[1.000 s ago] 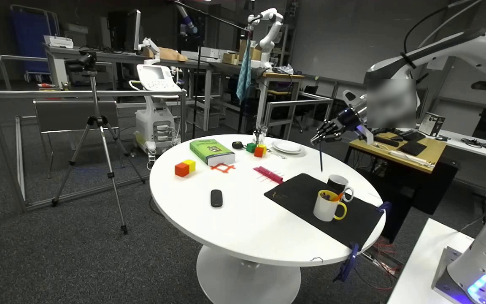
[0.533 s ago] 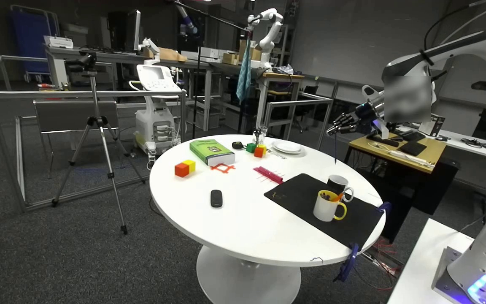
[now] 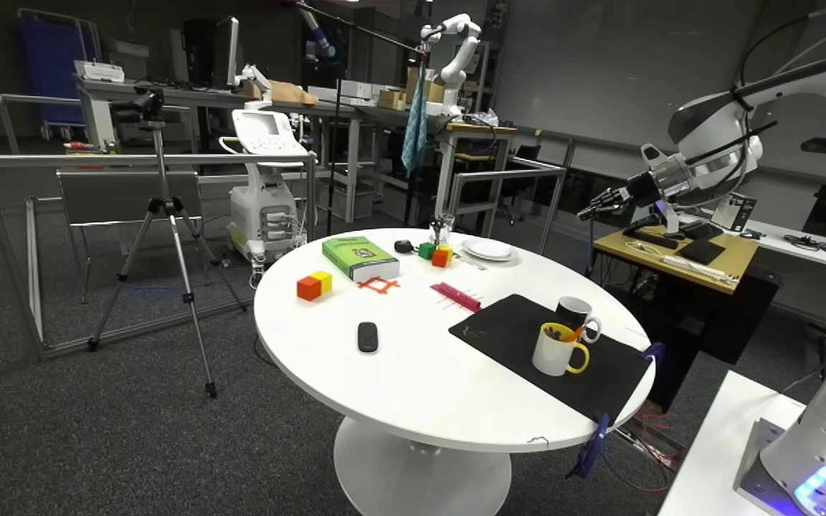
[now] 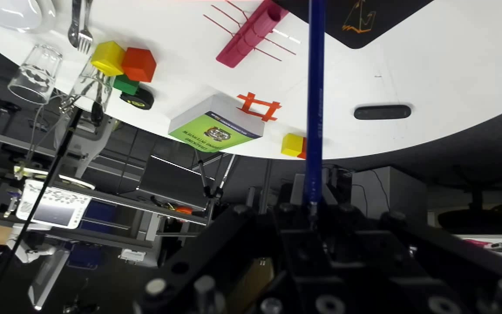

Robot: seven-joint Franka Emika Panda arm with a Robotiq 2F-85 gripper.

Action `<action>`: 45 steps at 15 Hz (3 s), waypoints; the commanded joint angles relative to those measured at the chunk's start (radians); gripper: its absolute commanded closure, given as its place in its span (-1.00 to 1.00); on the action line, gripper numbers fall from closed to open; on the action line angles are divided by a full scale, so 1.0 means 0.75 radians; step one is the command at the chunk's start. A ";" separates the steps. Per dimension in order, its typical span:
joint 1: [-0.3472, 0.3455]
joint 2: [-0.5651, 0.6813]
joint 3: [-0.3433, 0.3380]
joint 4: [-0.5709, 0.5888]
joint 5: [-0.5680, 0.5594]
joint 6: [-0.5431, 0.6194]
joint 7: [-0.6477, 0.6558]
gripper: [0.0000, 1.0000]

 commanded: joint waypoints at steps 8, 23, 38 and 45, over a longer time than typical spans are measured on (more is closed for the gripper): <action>0.051 0.022 -0.142 -0.004 0.284 -0.113 -0.205 0.97; 0.055 0.176 -0.169 0.019 0.358 -0.131 -0.303 0.97; -0.357 0.466 0.108 0.066 0.454 -0.503 -0.717 0.97; -0.498 0.634 0.215 0.170 0.464 -0.565 -0.803 0.97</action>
